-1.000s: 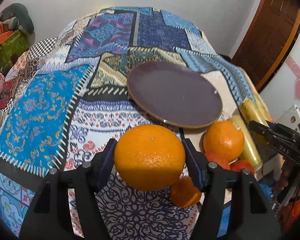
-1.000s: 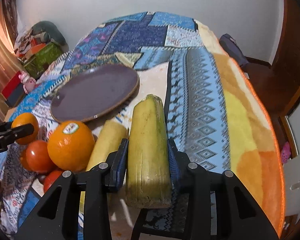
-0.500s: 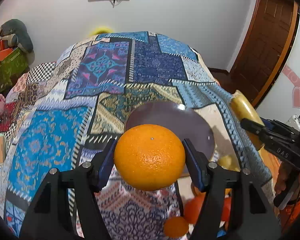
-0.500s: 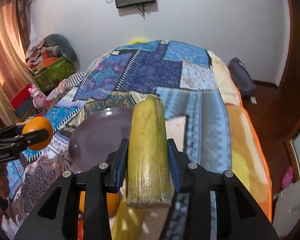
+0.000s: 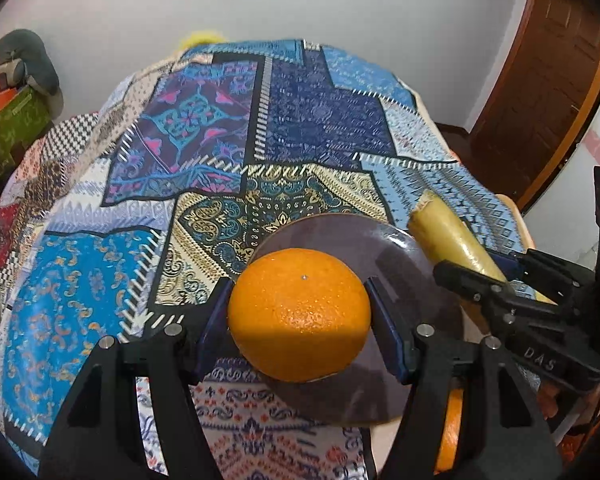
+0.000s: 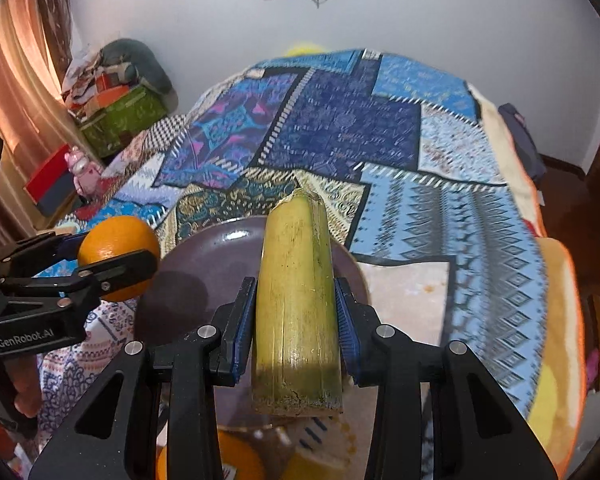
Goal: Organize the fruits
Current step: 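Place the orange on the dark plate with the left gripper while the right gripper places the corn beside it, then grasp a small tangerine with the left gripper while the right gripper grasps the second corn cob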
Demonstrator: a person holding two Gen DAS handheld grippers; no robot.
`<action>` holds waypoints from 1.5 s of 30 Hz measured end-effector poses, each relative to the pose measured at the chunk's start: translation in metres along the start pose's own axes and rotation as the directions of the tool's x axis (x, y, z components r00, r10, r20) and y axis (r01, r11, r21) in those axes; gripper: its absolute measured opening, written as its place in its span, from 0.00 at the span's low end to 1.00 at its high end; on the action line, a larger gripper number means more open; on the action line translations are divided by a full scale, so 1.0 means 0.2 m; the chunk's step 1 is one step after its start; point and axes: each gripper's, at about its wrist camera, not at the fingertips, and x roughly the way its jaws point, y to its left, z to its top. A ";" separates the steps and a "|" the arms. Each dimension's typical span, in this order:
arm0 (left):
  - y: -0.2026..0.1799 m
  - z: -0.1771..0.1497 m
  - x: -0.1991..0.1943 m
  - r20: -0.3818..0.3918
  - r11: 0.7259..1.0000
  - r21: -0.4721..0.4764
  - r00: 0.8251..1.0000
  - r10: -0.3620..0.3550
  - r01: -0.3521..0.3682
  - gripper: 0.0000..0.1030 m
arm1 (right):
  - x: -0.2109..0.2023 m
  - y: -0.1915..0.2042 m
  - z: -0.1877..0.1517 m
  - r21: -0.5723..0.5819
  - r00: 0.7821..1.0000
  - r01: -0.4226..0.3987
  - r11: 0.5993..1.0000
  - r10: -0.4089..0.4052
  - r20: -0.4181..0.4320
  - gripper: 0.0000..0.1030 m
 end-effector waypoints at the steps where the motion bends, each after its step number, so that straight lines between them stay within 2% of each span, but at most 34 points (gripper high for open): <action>1: 0.00 0.01 0.03 -0.009 1.000 0.002 1.000 0.003 -0.003 0.63 | 0.02 0.00 0.00 0.000 1.000 -0.001 1.000 0.001 -0.015 0.34; 5: -0.01 0.02 0.14 -0.042 1.000 0.022 0.999 0.014 -0.013 0.63 | 0.12 -0.02 0.02 -0.021 0.997 0.012 1.000 -0.014 -0.082 0.34; 13: -0.02 0.03 0.27 -0.092 1.000 0.027 0.996 0.004 -0.002 0.63 | 0.20 -0.04 0.03 -0.045 0.989 0.017 0.999 -0.024 -0.147 0.34; 21: -0.07 0.01 0.31 -0.103 0.997 0.081 0.994 0.023 -0.015 0.63 | 0.25 -0.04 0.02 -0.069 0.983 0.023 0.997 -0.035 -0.179 0.34; 26: -0.05 0.01 0.31 -0.124 0.998 0.056 0.992 0.006 0.000 0.64 | 0.21 -0.04 0.03 -0.062 0.986 0.009 0.998 -0.019 -0.167 0.34; 29: -0.06 0.01 0.25 -0.103 0.998 0.055 0.995 0.012 -0.006 0.73 | 0.16 -0.03 0.02 -0.074 0.987 0.023 0.997 -0.034 -0.155 0.36; 31: -0.07 0.00 0.19 -0.076 0.998 0.064 0.997 0.019 -0.014 0.83 | 0.11 -0.01 0.01 -0.084 0.989 0.034 0.996 -0.046 -0.143 0.36; 34: -0.09 -0.01 0.07 -0.041 0.997 0.081 0.999 0.014 -0.011 0.84 | 0.00 0.00 0.00 -0.084 0.994 0.040 0.996 -0.049 -0.102 0.37; 39: -0.11 -0.04 -0.15 0.008 0.997 0.078 1.000 -0.006 0.006 0.86 | -0.22 0.01 -0.03 -0.074 0.998 0.054 0.996 -0.056 -0.023 0.45; 45: -0.10 -0.14 -0.41 0.064 0.997 0.083 0.998 -0.003 -0.002 0.90 | -0.44 0.02 -0.11 -0.039 0.997 0.054 0.998 -0.052 0.050 0.51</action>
